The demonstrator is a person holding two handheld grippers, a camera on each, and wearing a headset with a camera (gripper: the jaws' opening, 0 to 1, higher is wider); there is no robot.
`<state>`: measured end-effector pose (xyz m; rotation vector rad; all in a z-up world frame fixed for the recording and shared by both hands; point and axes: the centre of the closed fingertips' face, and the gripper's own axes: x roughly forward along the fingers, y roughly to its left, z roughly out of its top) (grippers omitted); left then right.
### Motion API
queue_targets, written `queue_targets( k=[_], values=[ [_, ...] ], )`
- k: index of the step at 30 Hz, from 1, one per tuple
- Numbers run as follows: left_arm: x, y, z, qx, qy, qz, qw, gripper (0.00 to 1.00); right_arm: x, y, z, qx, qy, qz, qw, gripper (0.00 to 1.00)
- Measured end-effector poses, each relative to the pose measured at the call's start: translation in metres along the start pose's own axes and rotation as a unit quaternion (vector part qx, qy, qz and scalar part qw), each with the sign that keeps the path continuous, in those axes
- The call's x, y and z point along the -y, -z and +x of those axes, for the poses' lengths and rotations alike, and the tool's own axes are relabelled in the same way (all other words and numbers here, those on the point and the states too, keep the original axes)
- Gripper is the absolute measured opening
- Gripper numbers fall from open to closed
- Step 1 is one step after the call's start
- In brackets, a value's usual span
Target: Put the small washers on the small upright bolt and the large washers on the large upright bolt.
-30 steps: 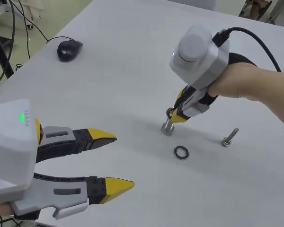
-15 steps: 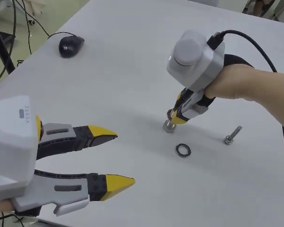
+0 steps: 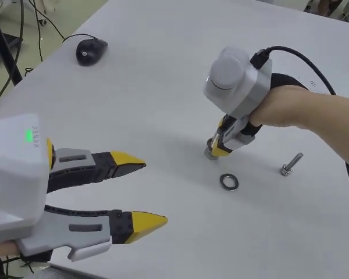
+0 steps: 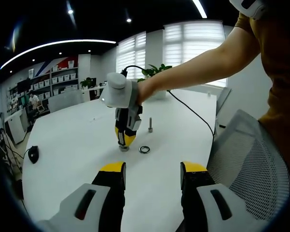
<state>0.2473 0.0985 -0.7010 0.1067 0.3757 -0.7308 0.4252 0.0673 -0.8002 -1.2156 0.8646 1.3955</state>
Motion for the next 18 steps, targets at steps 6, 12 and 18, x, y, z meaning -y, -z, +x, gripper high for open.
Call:
queue_targets(
  k=[6,12,18],
  values=[
    [-0.0013,0.0007,0.0005,-0.002,0.0,0.0,1.0,0.44,-0.0008,0.0019,0.0047,-0.002,-0.004,0.007,1.0,0.22],
    [-0.0023,0.0005,0.0007,-0.002,-0.001,0.0,1.0,0.44,-0.0006,0.0045,0.0074,0.001,-0.006,0.014,0.9999,0.23],
    [-0.0023,0.0014,0.002,-0.003,-0.001,-0.001,1.0,0.44,0.0,0.0044,0.0076,0.005,-0.006,0.016,0.9998,0.23]
  ],
)
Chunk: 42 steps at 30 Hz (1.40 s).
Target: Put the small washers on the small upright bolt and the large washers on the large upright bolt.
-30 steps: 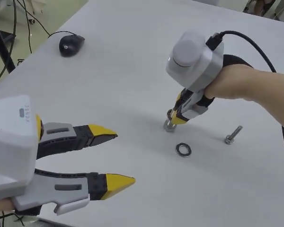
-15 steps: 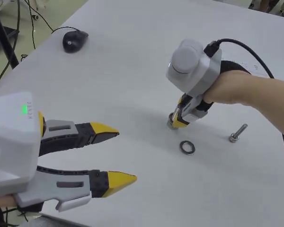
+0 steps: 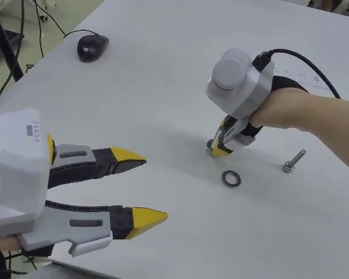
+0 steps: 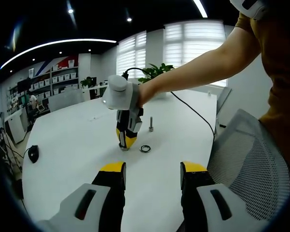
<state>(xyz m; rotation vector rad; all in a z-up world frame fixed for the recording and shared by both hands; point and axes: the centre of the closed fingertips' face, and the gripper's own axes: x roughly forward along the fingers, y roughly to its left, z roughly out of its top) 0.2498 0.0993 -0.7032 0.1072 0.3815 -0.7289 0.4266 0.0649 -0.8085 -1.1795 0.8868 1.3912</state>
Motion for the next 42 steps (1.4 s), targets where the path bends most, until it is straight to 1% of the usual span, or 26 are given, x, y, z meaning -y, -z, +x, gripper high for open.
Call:
queue_targets(
  k=[3,5,6,12,19,22,25,27,30,32,33,38,42],
  values=[
    [0.001,-0.001,0.0,0.001,0.001,0.0,1.0,0.44,0.0,0.001,0.001,0.004,-0.001,0.002,1.0,0.24],
    [0.0,-0.001,0.0,0.001,0.0,0.001,1.0,0.44,-0.003,0.003,0.001,0.001,-0.008,0.005,1.0,0.24],
    [0.0,0.0,0.0,0.0,0.0,0.001,1.0,0.44,-0.001,0.004,0.001,0.002,-0.002,0.0,1.0,0.24],
    [0.001,-0.001,0.001,-0.001,0.003,0.003,1.0,0.44,-0.002,0.007,-0.002,0.009,-0.003,0.008,0.9999,0.26],
    [0.004,-0.005,0.003,-0.001,0.008,0.011,0.9999,0.44,-0.001,0.01,-0.014,0.022,0.008,0.022,0.9995,0.25],
    [0.005,-0.007,0.004,-0.002,0.011,0.014,0.9998,0.44,-0.003,0.014,-0.02,0.025,0.011,0.029,0.9992,0.25],
    [0.006,-0.009,0.003,0.0,0.012,0.017,0.9998,0.44,-0.009,0.019,-0.026,0.033,0.007,0.038,0.9987,0.26],
    [0.006,-0.01,0.003,0.0,0.014,0.02,0.9997,0.44,-0.012,0.025,-0.028,0.03,0.009,0.041,0.9987,0.26],
    [0.008,-0.013,0.003,-0.001,0.016,0.024,0.9996,0.44,-0.019,0.028,-0.03,0.034,0.003,0.047,0.9983,0.26],
    [0.01,-0.016,0.004,0.001,0.019,0.026,0.9995,0.44,-0.027,0.028,-0.032,0.045,-0.006,0.05,0.9977,0.26],
    [0.011,-0.017,0.004,0.001,0.02,0.029,0.9994,0.44,-0.029,0.028,-0.032,0.049,-0.007,0.053,0.9974,0.26],
    [0.016,-0.02,0.006,0.002,0.026,0.036,0.999,0.44,-0.039,0.034,-0.031,0.047,-0.009,0.059,0.9971,0.26],
    [0.018,-0.02,0.005,0.002,0.028,0.038,0.9989,0.44,-0.042,0.037,-0.03,0.047,-0.01,0.061,0.997,0.26]
  ],
)
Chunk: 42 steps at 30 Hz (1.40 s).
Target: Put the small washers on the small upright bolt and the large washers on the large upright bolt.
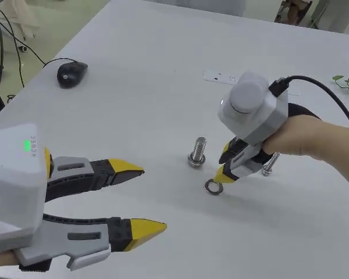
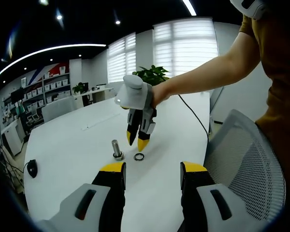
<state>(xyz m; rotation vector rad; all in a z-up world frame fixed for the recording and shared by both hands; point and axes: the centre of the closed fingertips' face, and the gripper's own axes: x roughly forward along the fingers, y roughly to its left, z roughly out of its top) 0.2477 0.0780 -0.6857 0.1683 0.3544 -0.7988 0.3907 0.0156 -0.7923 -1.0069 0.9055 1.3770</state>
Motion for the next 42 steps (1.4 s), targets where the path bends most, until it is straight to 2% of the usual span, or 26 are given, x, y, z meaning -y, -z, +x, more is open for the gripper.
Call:
queue_targets(
  k=[16,35,42],
  values=[
    [0.003,0.003,-0.002,-0.001,-0.003,-0.003,1.0,0.44,-0.012,0.006,0.014,-0.003,-0.012,0.008,0.9999,0.31],
    [-0.001,0.007,-0.002,-0.002,-0.009,-0.013,0.9999,0.44,-0.015,0.009,0.027,-0.015,-0.02,0.006,0.9997,0.31],
    [-0.003,0.008,-0.003,-0.002,-0.01,-0.013,0.9999,0.44,-0.014,0.009,0.028,-0.011,-0.019,0.005,0.9997,0.31]
  ],
)
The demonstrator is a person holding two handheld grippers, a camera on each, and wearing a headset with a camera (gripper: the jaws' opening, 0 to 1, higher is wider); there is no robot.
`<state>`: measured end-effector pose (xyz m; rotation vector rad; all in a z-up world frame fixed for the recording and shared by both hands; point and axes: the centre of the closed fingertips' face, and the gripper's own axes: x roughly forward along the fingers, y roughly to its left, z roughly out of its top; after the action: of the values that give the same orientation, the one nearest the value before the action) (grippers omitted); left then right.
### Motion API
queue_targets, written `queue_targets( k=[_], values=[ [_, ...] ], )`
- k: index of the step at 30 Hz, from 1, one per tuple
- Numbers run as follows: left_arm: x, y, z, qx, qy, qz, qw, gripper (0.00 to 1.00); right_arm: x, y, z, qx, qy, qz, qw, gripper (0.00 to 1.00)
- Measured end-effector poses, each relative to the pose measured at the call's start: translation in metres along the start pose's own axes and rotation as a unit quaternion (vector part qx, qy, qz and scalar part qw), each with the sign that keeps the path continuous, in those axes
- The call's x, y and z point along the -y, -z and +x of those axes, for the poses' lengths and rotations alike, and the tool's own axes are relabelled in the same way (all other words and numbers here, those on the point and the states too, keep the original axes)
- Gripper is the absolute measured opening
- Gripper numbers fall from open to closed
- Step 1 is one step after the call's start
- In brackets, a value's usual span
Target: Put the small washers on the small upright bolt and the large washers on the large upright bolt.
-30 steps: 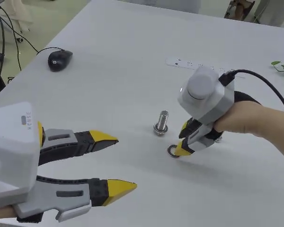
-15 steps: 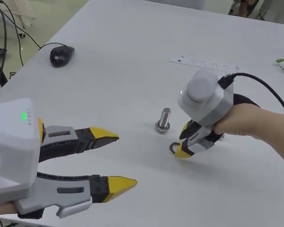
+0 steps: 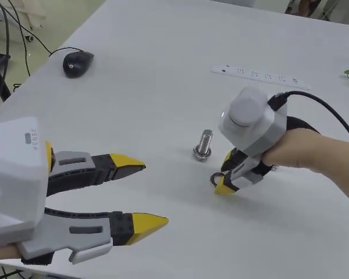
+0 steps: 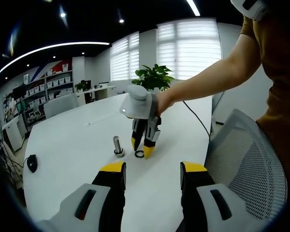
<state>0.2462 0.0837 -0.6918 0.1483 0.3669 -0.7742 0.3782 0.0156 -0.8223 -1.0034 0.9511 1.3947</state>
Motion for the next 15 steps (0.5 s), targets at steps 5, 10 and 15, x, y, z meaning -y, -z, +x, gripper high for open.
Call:
queue_targets(
  k=[5,10,15],
  values=[
    [0.0,0.0005,0.0006,0.001,0.0,-0.001,1.0,0.44,-0.0013,-0.0002,-0.0002,-0.002,0.002,-0.007,1.0,0.31],
    [0.0003,-0.0006,0.0004,0.003,0.001,-0.001,1.0,0.44,-0.0004,-0.0003,-0.0001,-0.006,0.003,-0.009,0.9999,0.28],
    [0.0,-0.0005,-0.0004,0.002,0.0,0.001,1.0,0.44,0.0017,0.0003,0.0007,-0.007,0.003,-0.009,0.9999,0.24]
  ],
)
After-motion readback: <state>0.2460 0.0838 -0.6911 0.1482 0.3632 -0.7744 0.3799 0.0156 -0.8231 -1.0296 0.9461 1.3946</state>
